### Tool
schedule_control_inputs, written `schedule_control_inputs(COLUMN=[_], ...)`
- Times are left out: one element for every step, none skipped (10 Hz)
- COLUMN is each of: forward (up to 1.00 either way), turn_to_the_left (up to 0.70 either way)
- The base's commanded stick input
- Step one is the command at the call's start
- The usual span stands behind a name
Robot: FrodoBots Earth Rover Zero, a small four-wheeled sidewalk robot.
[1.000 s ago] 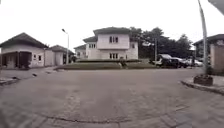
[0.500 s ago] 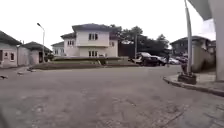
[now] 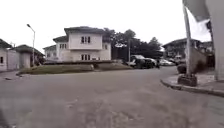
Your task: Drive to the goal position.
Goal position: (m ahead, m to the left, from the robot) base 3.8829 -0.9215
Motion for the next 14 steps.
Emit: schedule_control_inputs(forward=[0.7,0.7,0.7,0.7,0.7,0.7,0.7,0.7,0.7,0.7,0.7,0.7,0.7,0.7], turn_to_the_left=[0.0,0.0,0.0,0.0,0.0,0.0,0.0,0.0,0.0,0.0,0.0,0.0,0.0,0.0])
